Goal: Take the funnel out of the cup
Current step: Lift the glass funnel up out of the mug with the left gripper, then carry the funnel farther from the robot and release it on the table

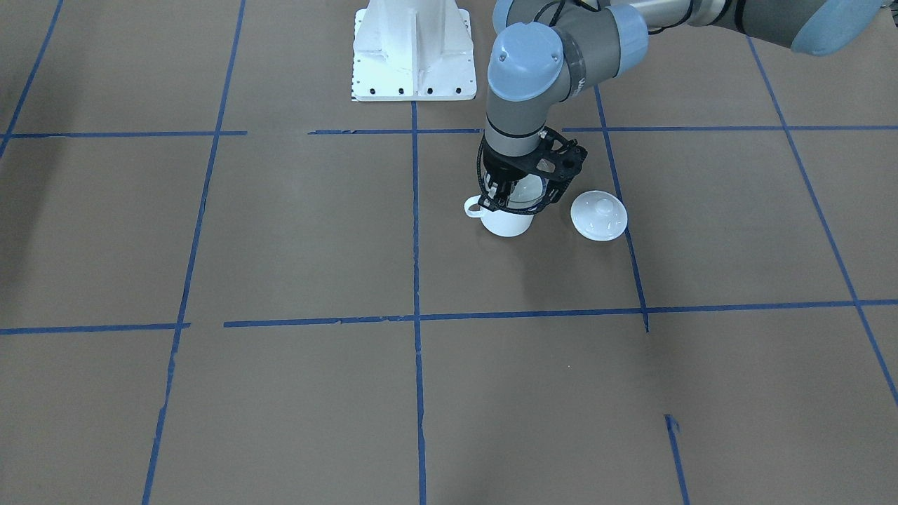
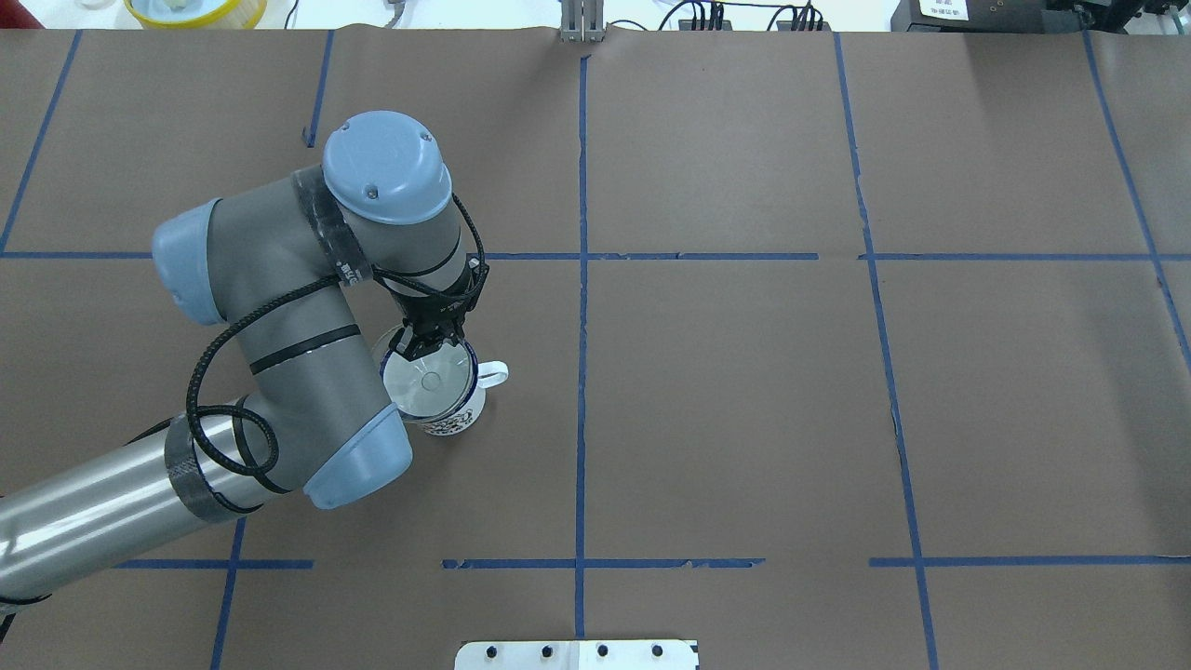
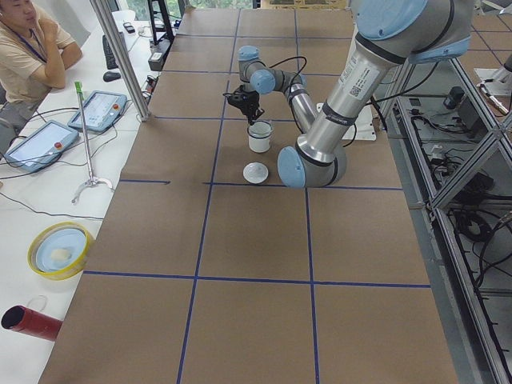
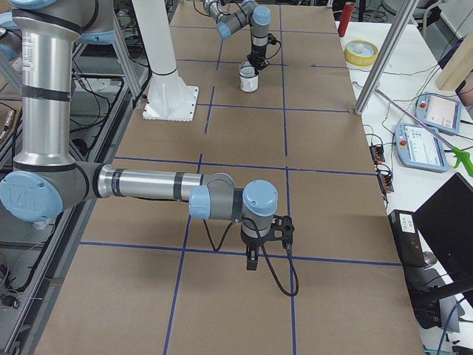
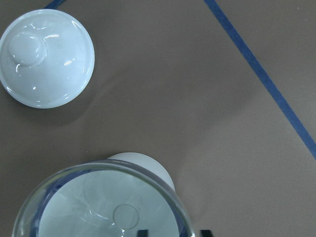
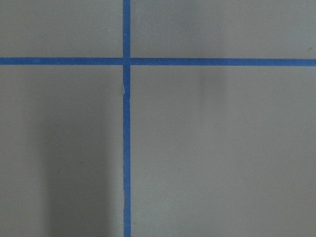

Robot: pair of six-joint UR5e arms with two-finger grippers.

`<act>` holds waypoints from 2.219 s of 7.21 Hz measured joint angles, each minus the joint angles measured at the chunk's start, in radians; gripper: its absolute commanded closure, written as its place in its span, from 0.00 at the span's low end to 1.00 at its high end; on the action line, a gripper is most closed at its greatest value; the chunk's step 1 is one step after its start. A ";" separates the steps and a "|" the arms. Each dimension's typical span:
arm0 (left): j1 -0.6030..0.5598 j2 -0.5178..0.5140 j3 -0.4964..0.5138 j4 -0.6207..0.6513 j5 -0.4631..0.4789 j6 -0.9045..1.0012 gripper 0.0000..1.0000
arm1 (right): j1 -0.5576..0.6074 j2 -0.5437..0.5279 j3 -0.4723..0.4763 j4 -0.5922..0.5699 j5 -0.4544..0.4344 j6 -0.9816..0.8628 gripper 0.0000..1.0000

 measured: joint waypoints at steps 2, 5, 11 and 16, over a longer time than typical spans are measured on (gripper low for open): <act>-0.007 -0.057 -0.092 0.178 0.065 0.051 1.00 | 0.000 0.000 0.000 0.000 0.000 0.000 0.00; -0.087 -0.150 -0.122 0.252 0.187 0.089 1.00 | 0.000 0.000 0.000 0.000 0.000 0.000 0.00; -0.293 0.069 0.231 -0.907 0.304 -0.088 1.00 | 0.000 0.000 0.000 0.000 0.000 0.000 0.00; -0.207 0.082 0.600 -1.418 0.373 -0.097 0.93 | 0.000 0.000 0.000 0.000 0.000 0.000 0.00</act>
